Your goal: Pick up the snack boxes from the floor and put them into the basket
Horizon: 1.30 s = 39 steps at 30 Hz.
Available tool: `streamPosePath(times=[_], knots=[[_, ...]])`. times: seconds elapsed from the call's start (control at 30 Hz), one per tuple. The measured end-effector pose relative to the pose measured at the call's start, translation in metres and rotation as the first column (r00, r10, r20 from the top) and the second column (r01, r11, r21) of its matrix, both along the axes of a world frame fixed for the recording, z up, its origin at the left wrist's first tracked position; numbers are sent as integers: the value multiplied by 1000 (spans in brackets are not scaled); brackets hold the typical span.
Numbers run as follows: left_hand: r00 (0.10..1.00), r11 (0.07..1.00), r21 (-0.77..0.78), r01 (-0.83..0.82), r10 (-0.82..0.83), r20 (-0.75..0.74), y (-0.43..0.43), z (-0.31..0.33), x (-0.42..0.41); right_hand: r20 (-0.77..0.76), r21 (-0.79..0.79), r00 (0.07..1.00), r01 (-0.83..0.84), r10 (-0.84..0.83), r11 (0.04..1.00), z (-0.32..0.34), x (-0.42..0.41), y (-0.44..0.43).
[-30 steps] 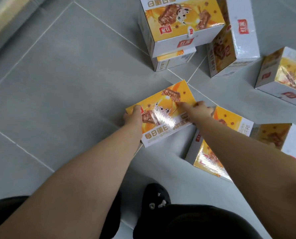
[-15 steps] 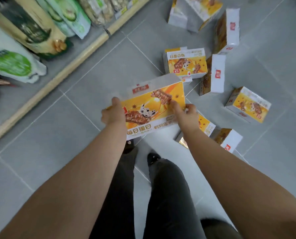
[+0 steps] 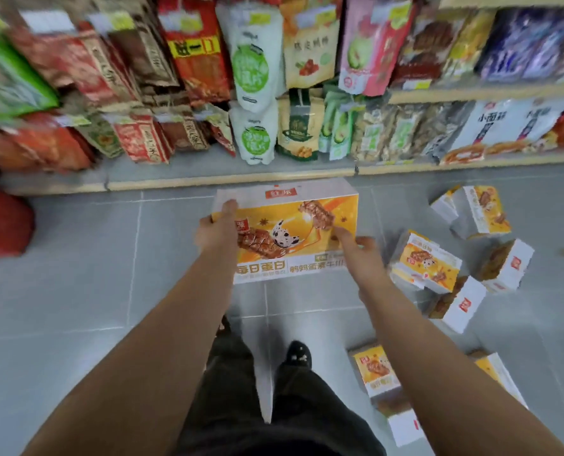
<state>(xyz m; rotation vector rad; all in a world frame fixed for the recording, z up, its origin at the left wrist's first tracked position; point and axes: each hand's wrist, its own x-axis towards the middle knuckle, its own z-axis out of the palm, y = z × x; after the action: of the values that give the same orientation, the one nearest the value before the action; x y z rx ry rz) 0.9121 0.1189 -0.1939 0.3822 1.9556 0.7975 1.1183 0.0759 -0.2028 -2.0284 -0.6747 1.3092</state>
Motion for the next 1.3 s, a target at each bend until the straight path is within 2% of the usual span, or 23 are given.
streamPosePath(times=[0.2, 0.37, 0.53, 0.8, 0.9, 1.13, 1.3], knots=[[962, 959, 77, -274, 272, 35, -57, 45, -145, 16, 77, 931, -364, 364, 928, 24, -134, 6], [901, 897, 105, -429, 418, 116, -117, 57, -279, 14, 111, 852, -521, 523, 846, 29, -277, -4], [861, 844, 172, -509, 497, 111, -161, 61, -383, 15, 99, 788, -614, 615, 783, 27, -384, -27], [781, 740, 255, -622, 607, 146, -189, 66, -511, 146, 124, 675, -738, 723, 663, 39, -529, -21], [781, 742, 244, -624, 602, 166, -179, 62, -549, 160, 94, 653, -757, 740, 647, 37, -571, -7], [825, 796, 218, -564, 555, 107, -119, 58, -661, 60, 43, 649, -760, 758, 648, 24, -687, 47], [801, 774, 220, -594, 594, 76, -93, 58, -749, 60, 9, 569, -822, 820, 570, 16, -782, 83]])
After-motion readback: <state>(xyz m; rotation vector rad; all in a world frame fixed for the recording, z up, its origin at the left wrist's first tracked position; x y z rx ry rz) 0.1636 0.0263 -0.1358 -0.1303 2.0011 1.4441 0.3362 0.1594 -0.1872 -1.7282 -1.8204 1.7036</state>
